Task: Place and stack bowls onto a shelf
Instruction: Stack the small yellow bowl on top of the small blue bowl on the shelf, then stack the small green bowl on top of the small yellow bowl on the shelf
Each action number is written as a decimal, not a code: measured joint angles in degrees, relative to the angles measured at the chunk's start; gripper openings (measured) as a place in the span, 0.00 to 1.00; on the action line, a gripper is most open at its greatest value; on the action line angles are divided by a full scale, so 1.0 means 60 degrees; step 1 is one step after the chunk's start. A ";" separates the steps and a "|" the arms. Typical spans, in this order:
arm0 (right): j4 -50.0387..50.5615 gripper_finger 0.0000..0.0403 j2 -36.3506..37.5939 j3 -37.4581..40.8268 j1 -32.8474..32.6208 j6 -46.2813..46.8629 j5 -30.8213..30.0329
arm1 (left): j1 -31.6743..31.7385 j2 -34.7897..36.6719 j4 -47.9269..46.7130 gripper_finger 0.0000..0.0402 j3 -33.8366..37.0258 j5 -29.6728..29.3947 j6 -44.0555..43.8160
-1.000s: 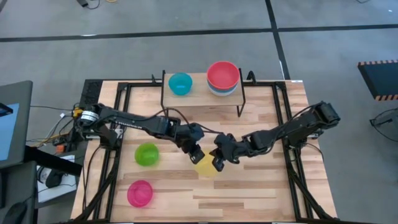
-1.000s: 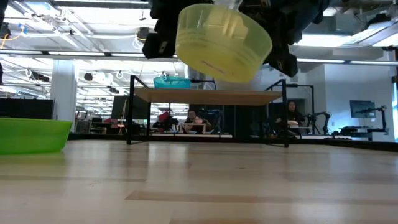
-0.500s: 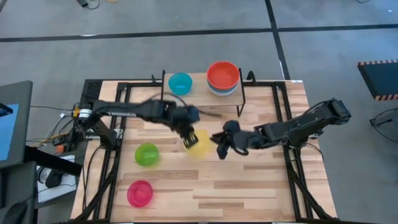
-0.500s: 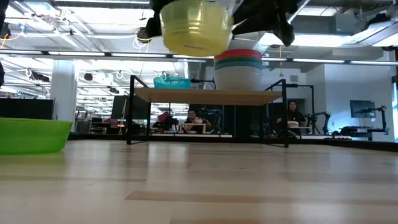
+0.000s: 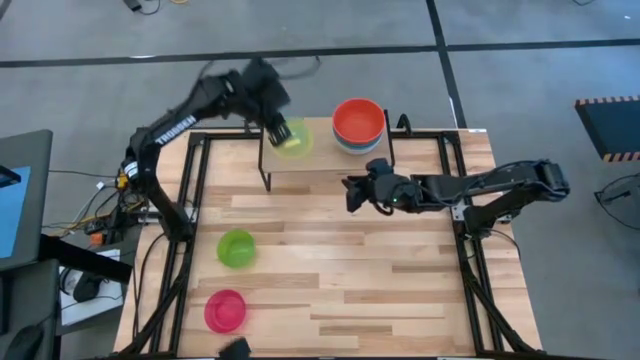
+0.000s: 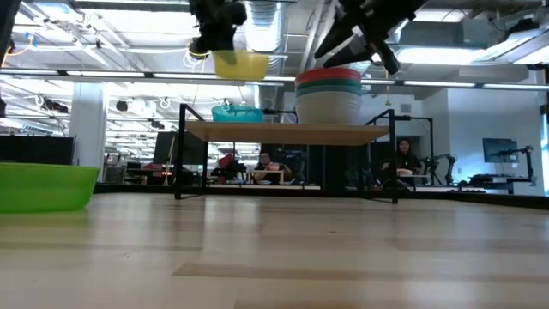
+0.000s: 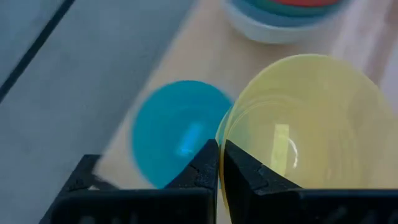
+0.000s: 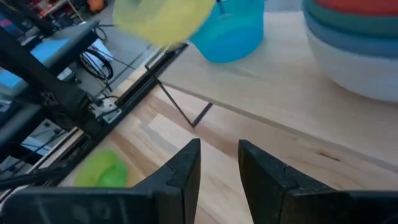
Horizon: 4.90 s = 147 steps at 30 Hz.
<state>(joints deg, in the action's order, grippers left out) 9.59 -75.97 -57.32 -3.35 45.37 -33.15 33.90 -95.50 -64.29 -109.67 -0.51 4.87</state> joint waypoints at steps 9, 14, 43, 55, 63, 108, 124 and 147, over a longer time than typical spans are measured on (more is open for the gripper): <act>0.0134 0.33 -0.0014 0.0015 0.0029 0.0684 -0.0051 | 0.1972 -0.0044 0.1403 0.00 0.0477 0.1125 0.0599; 0.0143 0.33 -0.0003 0.0015 0.0091 0.0907 0.0051 | 0.2498 -0.0029 0.2104 0.00 0.1246 0.1398 0.0425; 0.0400 0.34 -0.0003 0.0015 0.0400 0.0957 0.1657 | 0.2615 0.0203 0.1749 0.35 0.1942 0.1195 -0.1332; 0.0052 0.34 -0.0003 0.0015 0.0478 0.0403 0.2575 | 0.1256 0.2387 0.2050 0.39 0.1964 -0.0870 -0.2004; -0.1538 0.33 -0.0025 0.0015 0.0718 -0.0716 0.4333 | -0.1044 0.3966 0.2029 0.39 0.3933 -0.2682 -0.3665; -0.1177 0.34 -0.7430 -0.5906 -0.0921 -0.0324 0.2894 | -0.9702 0.5639 -0.2573 0.39 0.8382 -0.3155 -1.1573; -0.0004 0.57 -1.1234 -1.0248 -0.0265 0.1280 0.4645 | -1.0232 0.5737 -0.3880 0.39 0.8382 -0.2993 -1.0992; 0.3168 0.05 -1.1177 -1.1151 -0.0488 0.1336 0.4653 | -1.0464 0.5741 -0.2354 0.39 0.8382 -0.3638 -1.0513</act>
<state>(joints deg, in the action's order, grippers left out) 28.60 -143.03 -124.22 -6.28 53.39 -5.23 -28.88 -61.06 -78.41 -59.37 -22.34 -58.20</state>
